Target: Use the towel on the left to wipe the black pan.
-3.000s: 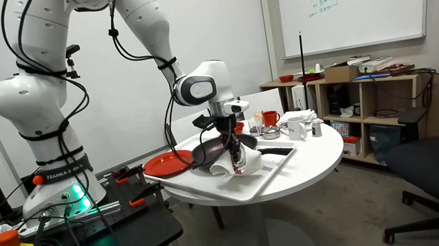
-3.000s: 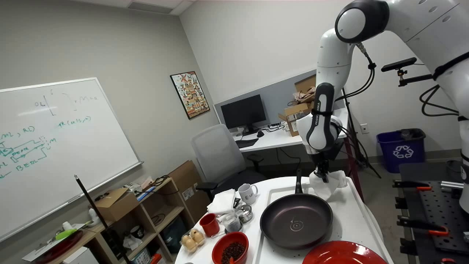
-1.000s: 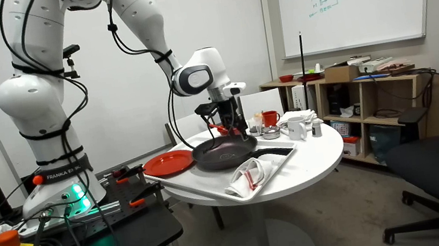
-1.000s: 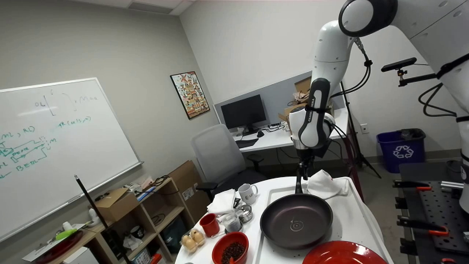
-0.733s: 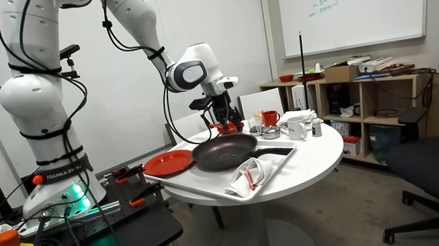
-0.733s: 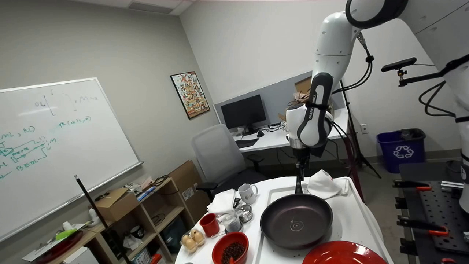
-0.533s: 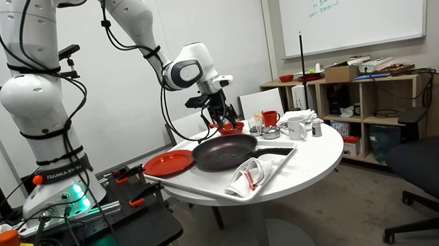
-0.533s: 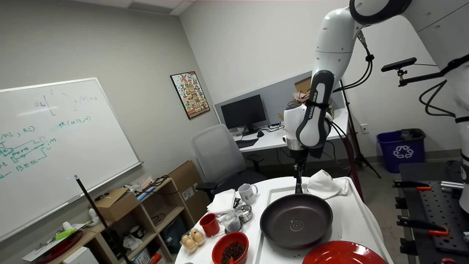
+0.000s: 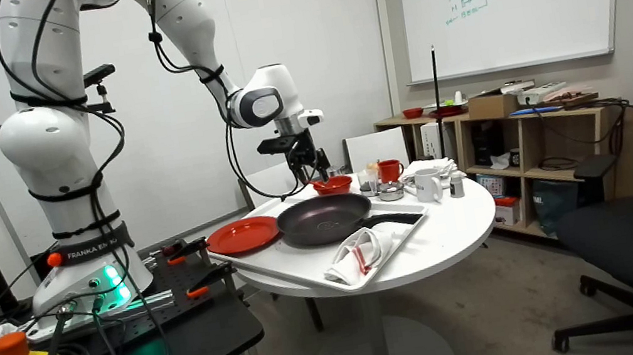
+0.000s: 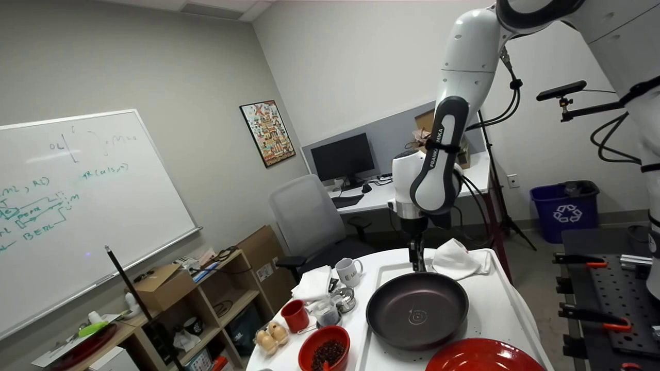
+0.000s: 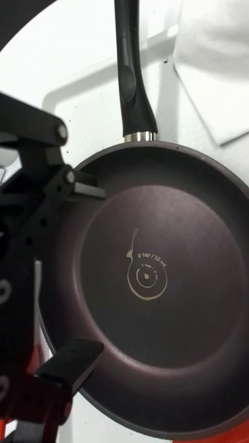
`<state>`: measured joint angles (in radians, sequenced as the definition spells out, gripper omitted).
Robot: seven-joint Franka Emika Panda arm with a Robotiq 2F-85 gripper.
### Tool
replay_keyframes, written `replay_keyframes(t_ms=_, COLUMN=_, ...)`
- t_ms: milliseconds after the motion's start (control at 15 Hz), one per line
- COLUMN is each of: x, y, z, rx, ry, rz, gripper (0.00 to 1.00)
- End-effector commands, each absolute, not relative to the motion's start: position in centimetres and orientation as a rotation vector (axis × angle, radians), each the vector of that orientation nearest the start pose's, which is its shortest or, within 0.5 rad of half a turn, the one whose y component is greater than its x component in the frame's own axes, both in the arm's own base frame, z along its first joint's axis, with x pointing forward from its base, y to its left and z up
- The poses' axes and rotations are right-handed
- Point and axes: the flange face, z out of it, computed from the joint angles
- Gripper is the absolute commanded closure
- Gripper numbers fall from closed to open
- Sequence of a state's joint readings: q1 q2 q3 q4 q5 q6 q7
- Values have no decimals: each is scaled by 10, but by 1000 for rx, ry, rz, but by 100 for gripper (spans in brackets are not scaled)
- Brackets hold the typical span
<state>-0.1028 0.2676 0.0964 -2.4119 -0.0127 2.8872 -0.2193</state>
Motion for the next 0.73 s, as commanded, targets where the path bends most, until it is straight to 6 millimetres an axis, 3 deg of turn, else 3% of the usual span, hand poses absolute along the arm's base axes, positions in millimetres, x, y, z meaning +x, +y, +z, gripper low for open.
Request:
replay_keyframes(t_ms=0, x=517, y=-1, z=223, rx=-3109, ry=-343, rz=-329, gripper=0)
replay_keyframes(t_ms=667, x=517, y=-4, z=223, rx=-3110, ry=-349, rz=-329, gripper=0)
